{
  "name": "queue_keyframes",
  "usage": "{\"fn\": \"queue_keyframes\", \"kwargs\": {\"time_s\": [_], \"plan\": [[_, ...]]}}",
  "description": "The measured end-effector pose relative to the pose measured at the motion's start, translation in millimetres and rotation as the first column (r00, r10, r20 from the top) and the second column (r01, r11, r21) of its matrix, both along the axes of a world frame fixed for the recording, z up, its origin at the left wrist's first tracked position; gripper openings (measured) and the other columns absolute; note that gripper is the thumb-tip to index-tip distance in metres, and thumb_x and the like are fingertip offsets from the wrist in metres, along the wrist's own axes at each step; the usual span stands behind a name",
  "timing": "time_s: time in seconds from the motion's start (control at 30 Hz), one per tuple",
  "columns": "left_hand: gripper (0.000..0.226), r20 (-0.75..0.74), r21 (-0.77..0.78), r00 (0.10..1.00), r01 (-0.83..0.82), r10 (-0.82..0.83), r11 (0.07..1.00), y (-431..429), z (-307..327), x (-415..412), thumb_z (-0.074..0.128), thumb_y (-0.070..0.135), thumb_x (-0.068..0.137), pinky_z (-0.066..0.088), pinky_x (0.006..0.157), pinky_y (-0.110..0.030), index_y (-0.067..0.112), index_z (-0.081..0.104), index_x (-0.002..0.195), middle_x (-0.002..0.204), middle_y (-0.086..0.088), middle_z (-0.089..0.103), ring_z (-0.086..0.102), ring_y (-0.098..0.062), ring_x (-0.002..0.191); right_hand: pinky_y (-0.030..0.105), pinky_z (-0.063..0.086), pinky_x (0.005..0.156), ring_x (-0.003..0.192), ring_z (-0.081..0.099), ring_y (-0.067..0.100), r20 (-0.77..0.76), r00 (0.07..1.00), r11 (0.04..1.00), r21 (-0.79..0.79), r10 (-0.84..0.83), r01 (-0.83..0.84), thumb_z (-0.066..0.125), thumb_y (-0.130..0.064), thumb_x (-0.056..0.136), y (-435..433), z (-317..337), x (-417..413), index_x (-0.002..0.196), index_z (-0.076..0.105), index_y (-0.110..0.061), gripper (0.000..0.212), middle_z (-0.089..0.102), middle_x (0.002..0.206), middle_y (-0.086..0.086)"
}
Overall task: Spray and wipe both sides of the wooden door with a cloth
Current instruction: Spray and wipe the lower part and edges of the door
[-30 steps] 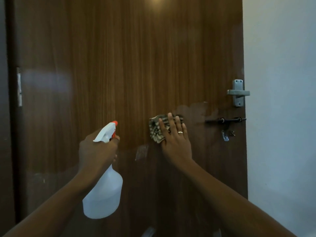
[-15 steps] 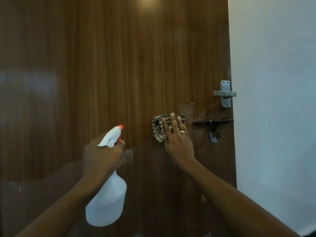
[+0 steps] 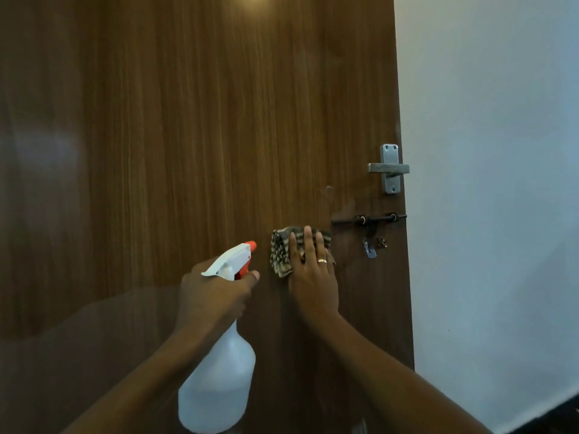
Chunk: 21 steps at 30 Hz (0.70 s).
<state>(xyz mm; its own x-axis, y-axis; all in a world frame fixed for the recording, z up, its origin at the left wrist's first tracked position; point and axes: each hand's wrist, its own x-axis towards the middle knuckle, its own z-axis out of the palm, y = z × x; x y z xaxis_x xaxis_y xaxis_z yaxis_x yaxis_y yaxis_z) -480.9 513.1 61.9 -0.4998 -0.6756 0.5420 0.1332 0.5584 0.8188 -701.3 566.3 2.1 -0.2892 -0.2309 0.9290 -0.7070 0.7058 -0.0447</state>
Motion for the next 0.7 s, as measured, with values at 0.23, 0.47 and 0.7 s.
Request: {"fn": "queue_keyframes", "kwargs": {"time_s": [0.23, 0.47, 0.7], "plan": [[0.059, 0.060, 0.003, 0.998, 0.023, -0.023, 1.000, 8, 4, -7, 0.074, 0.037, 0.078, 0.057, 0.064, -0.032, 0.016, 0.051, 0.128, 0.097, -0.008, 0.069, 0.067, -0.023, 0.071, 0.051, 0.027, 0.113, 0.148, 0.020, 0.036, 0.080, 0.997, 0.996, -0.084, -0.001, 0.008, 0.071, -0.035, 0.088, -10, -26, 12, 0.155, 0.032, -0.018, 0.079, 0.029, 0.160, 0.015], [0.057, 0.064, 0.019, 0.998, -0.001, 0.000, 1.000, 14, 4, -14, 0.075, 0.037, 0.077, 0.059, 0.073, -0.040, 0.016, 0.051, 0.124, 0.099, -0.009, 0.068, 0.067, -0.025, 0.076, 0.053, 0.032, 0.113, 0.149, 0.021, 0.036, 0.121, 0.990, 0.992, -0.110, 0.078, -0.064, 0.068, -0.040, 0.090, -17, 1, 17, 0.157, 0.027, -0.018, 0.081, 0.022, 0.163, 0.014], [0.054, 0.009, -0.013, 0.999, 0.052, -0.052, 0.999, 14, 2, -10, 0.073, 0.033, 0.079, 0.057, 0.071, -0.036, 0.015, 0.054, 0.125, 0.104, -0.011, 0.068, 0.066, -0.026, 0.081, 0.049, 0.014, 0.122, 0.152, 0.008, 0.036, 0.353, 0.936, 0.944, -0.311, 0.008, 0.109, 0.056, -0.032, 0.097, 12, 141, -3, 0.158, 0.001, -0.008, 0.086, 0.005, 0.164, 0.022]]}}
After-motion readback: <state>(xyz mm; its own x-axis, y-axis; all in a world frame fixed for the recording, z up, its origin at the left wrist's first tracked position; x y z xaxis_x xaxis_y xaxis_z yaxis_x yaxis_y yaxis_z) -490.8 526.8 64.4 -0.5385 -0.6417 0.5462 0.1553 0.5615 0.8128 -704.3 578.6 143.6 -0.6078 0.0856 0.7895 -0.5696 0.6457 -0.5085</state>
